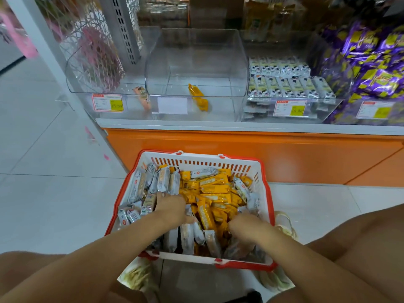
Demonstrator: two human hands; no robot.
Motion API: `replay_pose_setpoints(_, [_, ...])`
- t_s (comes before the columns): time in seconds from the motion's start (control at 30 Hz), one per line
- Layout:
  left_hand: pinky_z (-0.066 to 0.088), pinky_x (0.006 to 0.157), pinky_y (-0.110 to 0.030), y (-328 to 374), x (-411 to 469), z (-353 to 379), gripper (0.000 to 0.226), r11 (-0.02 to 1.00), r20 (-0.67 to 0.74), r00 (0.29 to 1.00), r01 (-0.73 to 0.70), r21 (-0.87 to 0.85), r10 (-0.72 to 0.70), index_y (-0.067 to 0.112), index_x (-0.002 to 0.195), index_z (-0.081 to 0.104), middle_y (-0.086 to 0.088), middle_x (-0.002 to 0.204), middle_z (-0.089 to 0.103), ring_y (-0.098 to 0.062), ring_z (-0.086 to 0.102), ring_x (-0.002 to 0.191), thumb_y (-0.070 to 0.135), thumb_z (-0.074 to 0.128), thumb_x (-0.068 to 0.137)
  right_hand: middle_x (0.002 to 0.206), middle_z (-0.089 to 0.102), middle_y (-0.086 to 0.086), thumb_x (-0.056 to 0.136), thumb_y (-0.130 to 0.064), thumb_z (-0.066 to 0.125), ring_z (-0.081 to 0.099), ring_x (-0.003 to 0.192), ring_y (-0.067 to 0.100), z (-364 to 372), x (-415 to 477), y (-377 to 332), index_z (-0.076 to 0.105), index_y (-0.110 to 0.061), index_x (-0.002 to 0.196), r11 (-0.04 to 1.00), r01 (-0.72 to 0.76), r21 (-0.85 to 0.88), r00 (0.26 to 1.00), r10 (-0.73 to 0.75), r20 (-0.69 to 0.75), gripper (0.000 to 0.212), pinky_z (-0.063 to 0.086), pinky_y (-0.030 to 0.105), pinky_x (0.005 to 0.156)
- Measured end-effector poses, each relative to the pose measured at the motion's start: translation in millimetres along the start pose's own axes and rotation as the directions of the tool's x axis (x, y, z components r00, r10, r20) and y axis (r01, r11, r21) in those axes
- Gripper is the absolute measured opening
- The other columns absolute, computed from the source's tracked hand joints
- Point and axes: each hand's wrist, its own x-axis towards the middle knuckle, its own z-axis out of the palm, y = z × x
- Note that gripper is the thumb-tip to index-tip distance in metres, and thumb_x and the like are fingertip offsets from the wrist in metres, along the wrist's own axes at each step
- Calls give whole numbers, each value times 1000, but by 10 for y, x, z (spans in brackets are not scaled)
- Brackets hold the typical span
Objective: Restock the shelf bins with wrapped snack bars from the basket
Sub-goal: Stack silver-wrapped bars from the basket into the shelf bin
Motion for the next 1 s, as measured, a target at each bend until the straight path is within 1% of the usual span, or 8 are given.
replay_pose_setpoints(0.1, [17,113,-54,59,-5,-71,52,992,36,999,-15,-127,20,11,111,51,3,78,57,-22,60,92,54,61,84,75,47,4,89,-4,60,50,79,23,-17,-41,-24,65,1,101,999,-8,36,999,7,34,14,45,39,85])
replay_pose_setpoints(0.27, [45,86,-35,4,-55,-418,35,878,57,992,-73,-473,114,7,101,61,-10,123,52,-24,61,92,35,72,83,64,42,1,83,-20,72,41,55,15,-233,-231,134,52,-9,68,970,-89,228,996,84,34,26,37,27,52])
replay_pose_setpoints(0.3, [46,74,-30,-41,-72,-490,29,824,36,990,-92,-558,135,8,85,57,6,80,35,-21,58,77,32,73,82,61,37,0,83,-22,71,36,51,13,-284,-289,229,46,-12,62,936,-109,335,994,112,8,34,32,25,49])
replay_pose_setpoints(0.37, [49,66,-26,-151,-81,-611,29,658,-4,989,-101,-746,148,8,79,53,-7,78,56,-17,57,73,28,73,82,61,31,-1,84,-20,67,30,49,12,-394,-430,420,41,-13,60,843,-120,525,978,192,-84,35,24,25,47])
replay_pose_setpoints(0.47, [56,87,-29,-241,-166,-774,30,173,0,964,-48,-984,267,10,114,58,-12,119,64,-21,66,104,12,67,85,77,45,-3,87,-21,62,42,60,12,-505,-604,654,51,-11,92,709,-66,702,896,351,-271,16,30,26,51])
replay_pose_setpoints(0.57, [53,92,-40,-263,-272,-915,58,-198,-48,920,32,-980,389,11,132,46,-19,129,58,-32,61,113,1,66,79,93,55,-7,87,-21,66,55,70,10,-604,-718,747,52,-17,103,486,164,858,720,535,-441,22,41,24,56])
replay_pose_setpoints(0.7, [47,98,-47,-226,-380,-1012,59,-354,-143,817,79,-932,559,15,117,65,-24,125,59,-41,53,120,1,83,64,105,64,-11,83,-9,72,59,75,-1,-723,-765,633,61,-27,102,233,608,759,521,604,-603,28,47,15,62])
replay_pose_setpoints(1.0, [55,85,-49,-13,-458,-1038,79,-560,-92,851,255,-788,517,0,126,47,-35,126,53,-45,60,108,1,84,55,111,67,-11,82,7,68,64,102,8,-754,-689,327,70,-34,96,133,766,629,479,535,-696,43,52,20,75])
